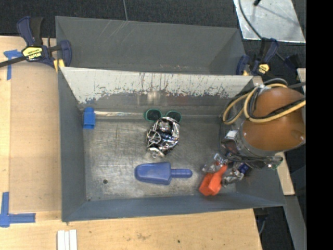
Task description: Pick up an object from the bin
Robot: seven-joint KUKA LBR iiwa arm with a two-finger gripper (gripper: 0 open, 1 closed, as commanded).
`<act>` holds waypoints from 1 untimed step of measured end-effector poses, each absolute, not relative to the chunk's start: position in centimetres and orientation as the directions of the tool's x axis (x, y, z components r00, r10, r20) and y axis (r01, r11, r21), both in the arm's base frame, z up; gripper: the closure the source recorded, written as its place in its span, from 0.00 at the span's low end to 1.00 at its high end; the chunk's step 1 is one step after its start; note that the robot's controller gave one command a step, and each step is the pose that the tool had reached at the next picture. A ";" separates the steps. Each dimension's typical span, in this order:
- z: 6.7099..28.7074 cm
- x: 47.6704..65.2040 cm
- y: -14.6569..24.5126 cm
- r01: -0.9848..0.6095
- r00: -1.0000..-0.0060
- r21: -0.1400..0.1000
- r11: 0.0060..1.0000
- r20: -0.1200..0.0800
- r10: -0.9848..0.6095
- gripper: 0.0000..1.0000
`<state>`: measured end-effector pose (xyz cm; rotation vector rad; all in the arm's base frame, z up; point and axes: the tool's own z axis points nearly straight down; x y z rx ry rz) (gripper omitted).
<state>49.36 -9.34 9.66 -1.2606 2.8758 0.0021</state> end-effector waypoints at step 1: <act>11.7 49.3 -9.4 -0.734 -0.679 0.001 0.679 -0.001 -0.734 1.00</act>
Offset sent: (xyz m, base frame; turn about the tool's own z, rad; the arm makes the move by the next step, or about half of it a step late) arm -0.0001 0.0001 0.0041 0.0000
